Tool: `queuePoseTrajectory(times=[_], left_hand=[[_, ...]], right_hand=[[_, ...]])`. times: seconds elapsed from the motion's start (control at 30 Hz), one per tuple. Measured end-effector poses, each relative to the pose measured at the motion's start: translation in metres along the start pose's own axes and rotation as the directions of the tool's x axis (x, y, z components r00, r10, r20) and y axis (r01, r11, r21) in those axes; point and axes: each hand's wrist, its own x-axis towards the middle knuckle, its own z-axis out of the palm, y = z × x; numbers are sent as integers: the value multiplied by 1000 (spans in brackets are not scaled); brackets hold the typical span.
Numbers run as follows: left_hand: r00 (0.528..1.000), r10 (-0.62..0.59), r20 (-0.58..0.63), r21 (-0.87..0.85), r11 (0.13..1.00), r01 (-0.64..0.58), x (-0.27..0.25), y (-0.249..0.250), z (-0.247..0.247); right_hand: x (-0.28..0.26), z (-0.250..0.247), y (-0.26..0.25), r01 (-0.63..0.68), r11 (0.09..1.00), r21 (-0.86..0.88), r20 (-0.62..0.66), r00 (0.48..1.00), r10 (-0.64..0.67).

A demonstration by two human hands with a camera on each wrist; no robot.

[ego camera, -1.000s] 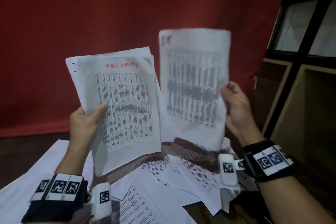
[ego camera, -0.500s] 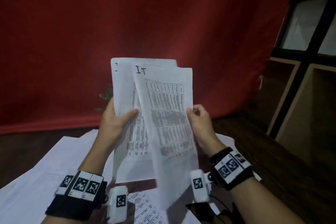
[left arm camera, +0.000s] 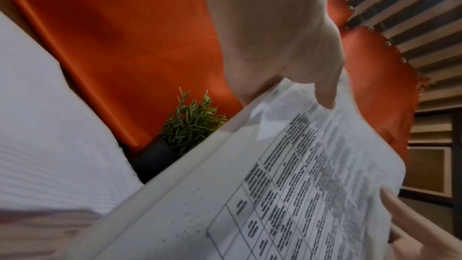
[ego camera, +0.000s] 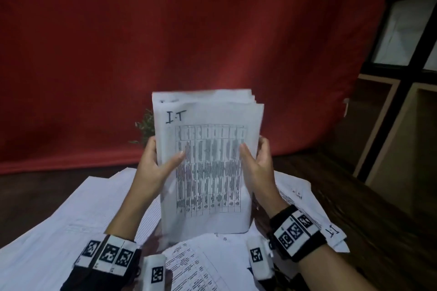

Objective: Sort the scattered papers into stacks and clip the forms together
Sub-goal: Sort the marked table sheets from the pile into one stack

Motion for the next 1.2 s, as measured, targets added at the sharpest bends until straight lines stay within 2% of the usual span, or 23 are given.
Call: queuePoseTrajectory(times=[0.17,0.33,0.4,0.47,0.53,0.63,0.7,0.73,0.83,0.9,0.97,1.03,1.07,1.13,1.2], left_hand=[[999,-52,8,-79,996,52,-6,-3,-2],[996,-12,-93,-144,990,-2,3,6,2],[999,-10,-47,-189,982,1,4,6,-2],[994,-89,60,-160,982,97,0,-3,-6],[974,-198,111,-36,978,203,-4,-16,-7],[977,-208,-39,6,978,209,2,-22,-16],[970,-184,-159,-60,982,177,11,-18,-32],[967,-166,-194,-92,984,151,14,-16,-43],[956,-132,-262,-100,989,109,19,-13,-77],[958,-115,-263,-61,993,103,19,-10,-93],[956,-95,-277,-50,995,84,19,-10,-103],[955,-92,-283,-77,994,73,21,-12,-114],[954,-99,-282,-88,993,77,22,-12,-119],[955,-99,-280,-90,993,77,21,-12,-128],[952,-98,-290,-98,993,72,20,-12,-135]], right_hand=[[-2,-7,-3,-157,982,108,98,984,146],[-3,-3,-25,-113,979,171,114,989,94],[-4,-7,-27,-119,975,187,158,983,90],[-7,-14,-18,-167,976,138,249,960,129],[-4,-25,-4,-228,973,30,344,917,204],[11,-48,1,-236,947,-219,378,874,305],[26,-79,13,-213,832,-513,291,868,402],[34,-97,20,-191,735,-651,231,872,431],[49,-145,41,-93,346,-934,75,894,443],[48,-153,38,-36,110,-993,28,844,536],[47,-158,39,-24,-28,-999,-37,746,665],[50,-163,49,-45,-90,-995,-96,698,709],[51,-163,50,-65,-90,-994,-110,680,725],[50,-156,41,-140,-37,-989,-119,638,761],[54,-157,39,-249,98,-963,-84,629,773]])
